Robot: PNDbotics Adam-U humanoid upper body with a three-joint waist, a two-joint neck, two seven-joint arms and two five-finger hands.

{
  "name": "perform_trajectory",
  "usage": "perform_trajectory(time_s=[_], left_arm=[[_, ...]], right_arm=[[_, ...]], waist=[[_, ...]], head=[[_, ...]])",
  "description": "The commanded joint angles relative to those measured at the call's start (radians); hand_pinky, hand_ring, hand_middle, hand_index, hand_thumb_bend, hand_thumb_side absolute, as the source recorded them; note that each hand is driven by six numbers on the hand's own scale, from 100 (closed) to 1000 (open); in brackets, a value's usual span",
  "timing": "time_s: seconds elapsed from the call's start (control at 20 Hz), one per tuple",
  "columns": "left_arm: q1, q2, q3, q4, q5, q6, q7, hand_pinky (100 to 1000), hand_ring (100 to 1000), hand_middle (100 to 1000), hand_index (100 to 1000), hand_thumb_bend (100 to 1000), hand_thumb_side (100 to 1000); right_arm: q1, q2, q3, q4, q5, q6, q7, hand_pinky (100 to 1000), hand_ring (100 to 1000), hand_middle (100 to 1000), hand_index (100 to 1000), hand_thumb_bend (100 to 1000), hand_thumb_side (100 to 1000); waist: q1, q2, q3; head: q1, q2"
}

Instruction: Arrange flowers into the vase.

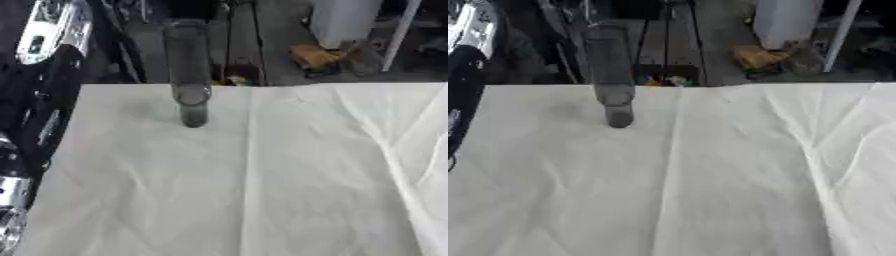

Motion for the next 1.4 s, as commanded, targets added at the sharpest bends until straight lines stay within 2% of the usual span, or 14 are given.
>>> perform_trajectory(time_s=[0.05, 0.6, 1.0, 1.4], left_arm=[[-0.035, 0.010, -0.005, -0.005, 0.024, 0.002, -0.015, 100, 100, 100, 100, 1000, 258], [-0.056, 0.004, -0.007, 0.067, 0.072, 0.037, -0.020, 100, 100, 100, 100, 1000, 264], [-0.061, 0.014, 0.000, 0.158, 0.067, 0.108, 0.001, 100, 100, 100, 100, 1000, 278], [-0.066, 0.020, 0.011, 0.252, 0.049, 0.127, 0.013, 100, 100, 100, 100, 1000, 280]], right_arm=[[-0.016, -0.028, -0.003, -0.007, -0.008, -0.002, 0.005, 803, 765, 685, 853, 100, 857], [-0.026, -0.024, 0.002, -0.003, -0.006, 0.000, 0.011, 803, 765, 685, 852, 100, 861], [-0.025, -0.025, 0.002, 0.002, -0.008, 0.001, 0.011, 803, 765, 684, 852, 100, 862], [-0.030, -0.029, 0.008, 0.007, -0.011, 0.002, 0.015, 803, 765, 681, 852, 100, 867]], waist=[[0.002, -0.009, -0.007], [0.023, 0.000, -0.051], [0.032, -0.009, -0.057], [0.043, -0.016, -0.078]], head=[[0.004, -0.012], [0.011, -0.018], [0.012, -0.014], [0.020, -0.026]])
